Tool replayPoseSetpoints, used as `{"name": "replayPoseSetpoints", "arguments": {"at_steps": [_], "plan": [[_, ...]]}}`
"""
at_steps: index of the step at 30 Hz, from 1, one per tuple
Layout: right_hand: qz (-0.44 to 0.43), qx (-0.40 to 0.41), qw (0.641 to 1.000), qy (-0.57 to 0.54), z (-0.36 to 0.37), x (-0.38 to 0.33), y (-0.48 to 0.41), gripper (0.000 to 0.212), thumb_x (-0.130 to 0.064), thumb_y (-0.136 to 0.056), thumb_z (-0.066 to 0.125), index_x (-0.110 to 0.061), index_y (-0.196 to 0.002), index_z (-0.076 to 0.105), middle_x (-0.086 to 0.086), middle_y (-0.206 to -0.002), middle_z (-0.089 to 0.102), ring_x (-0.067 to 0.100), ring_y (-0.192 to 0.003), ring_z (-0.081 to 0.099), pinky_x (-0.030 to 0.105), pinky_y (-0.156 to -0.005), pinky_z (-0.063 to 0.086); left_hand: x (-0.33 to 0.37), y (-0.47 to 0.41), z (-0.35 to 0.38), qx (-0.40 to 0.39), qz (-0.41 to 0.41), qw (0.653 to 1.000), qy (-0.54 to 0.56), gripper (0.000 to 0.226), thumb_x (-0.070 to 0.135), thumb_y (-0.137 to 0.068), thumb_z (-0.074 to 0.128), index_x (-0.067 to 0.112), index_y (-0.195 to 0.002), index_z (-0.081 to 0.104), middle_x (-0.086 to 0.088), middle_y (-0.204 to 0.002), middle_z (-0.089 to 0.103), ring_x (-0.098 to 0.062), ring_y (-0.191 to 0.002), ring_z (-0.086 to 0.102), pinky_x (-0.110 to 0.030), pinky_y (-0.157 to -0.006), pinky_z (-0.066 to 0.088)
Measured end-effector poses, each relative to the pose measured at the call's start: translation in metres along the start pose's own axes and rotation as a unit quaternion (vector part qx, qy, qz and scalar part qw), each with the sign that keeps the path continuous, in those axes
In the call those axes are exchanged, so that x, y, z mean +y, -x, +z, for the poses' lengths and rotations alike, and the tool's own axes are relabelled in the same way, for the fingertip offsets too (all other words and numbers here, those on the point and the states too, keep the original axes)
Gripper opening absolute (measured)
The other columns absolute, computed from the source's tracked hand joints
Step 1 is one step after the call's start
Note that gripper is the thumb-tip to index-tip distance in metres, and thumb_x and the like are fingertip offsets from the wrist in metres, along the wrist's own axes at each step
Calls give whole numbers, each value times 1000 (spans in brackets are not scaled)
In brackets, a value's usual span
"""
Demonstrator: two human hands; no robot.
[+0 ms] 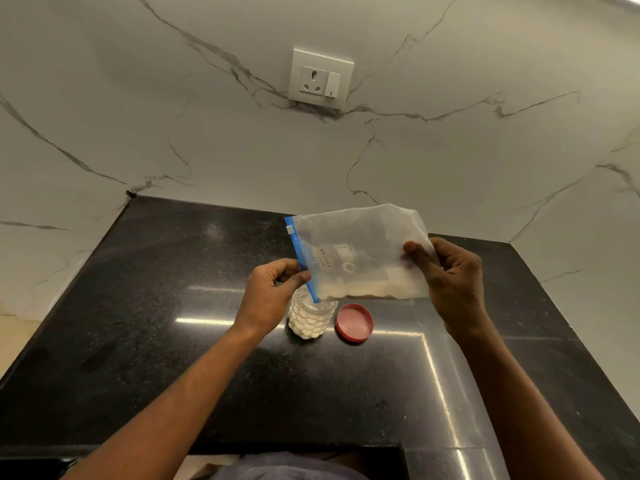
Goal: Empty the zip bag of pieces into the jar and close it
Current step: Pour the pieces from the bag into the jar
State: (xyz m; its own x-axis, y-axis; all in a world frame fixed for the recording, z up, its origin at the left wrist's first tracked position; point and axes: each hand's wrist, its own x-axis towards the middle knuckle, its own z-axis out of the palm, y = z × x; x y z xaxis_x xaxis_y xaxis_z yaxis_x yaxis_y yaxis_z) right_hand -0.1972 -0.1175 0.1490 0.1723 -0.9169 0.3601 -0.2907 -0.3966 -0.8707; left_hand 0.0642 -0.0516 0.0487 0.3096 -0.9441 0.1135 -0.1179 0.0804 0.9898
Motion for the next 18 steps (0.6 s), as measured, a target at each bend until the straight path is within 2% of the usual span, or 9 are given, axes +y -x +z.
{"name": "replayPoseSetpoints", "arguments": {"at_steps": [3, 6, 8, 10, 15, 18], "plan": [[4, 7, 1000, -7, -2, -1, -2, 21, -32, -96, 69, -15, -87, 75, 10, -83, 72, 25, -70, 68, 44, -63, 58, 0, 1, 0, 2, -1, 1000, -8, 17, 13, -98, 73, 11, -113, 78, 1, -107, 82, -13, -102, 77, -35, -92, 65], [-4, -10, 1000, 6, -2, -1, 1, 19, -33, -95, 68, -16, -88, 75, 7, -84, 73, 28, -71, 69, 39, -60, 58, 0, 3, 0, 2, -6, 1000, -8, 16, 13, -98, 73, 10, -112, 78, 0, -106, 81, -16, -101, 77, -40, -93, 64], [-8, 5, 1000, 3, -2, -2, 2, 17, -34, -95, 68, -19, -88, 74, 5, -84, 72, 22, -68, 68, 33, -58, 58, 1, 3, 0, 4, -11, 1000, -6, 17, 13, -98, 73, 10, -114, 78, -1, -107, 82, -18, -103, 77, -43, -94, 64], [-9, -15, 1000, 13, -1, -1, 3, 16, -33, -95, 67, -20, -88, 74, 4, -86, 73, 20, -70, 69, 31, -58, 59, 1, 3, 0, 3, -12, 1000, -10, 17, 13, -98, 73, 10, -113, 78, -1, -106, 82, -20, -103, 77, -45, -94, 64], [-11, -10, 1000, 1, -2, -2, 1, 12, -26, -97, 69, -19, -89, 74, -1, -83, 73, 8, -68, 67, 21, -58, 56, 1, 3, 1, 2, -17, 1000, -13, 17, 13, -97, 73, 11, -114, 78, 0, -107, 81, -16, -102, 77, -40, -94, 64], [-10, -16, 1000, -1, -2, -1, 1, 11, -26, -97, 69, -19, -90, 75, -4, -85, 75, 8, -71, 68, 21, -60, 57, 1, 3, 1, 0, -14, 1000, -16, 17, 14, -98, 73, 11, -113, 78, 1, -106, 81, -15, -101, 77, -37, -92, 64]]}}
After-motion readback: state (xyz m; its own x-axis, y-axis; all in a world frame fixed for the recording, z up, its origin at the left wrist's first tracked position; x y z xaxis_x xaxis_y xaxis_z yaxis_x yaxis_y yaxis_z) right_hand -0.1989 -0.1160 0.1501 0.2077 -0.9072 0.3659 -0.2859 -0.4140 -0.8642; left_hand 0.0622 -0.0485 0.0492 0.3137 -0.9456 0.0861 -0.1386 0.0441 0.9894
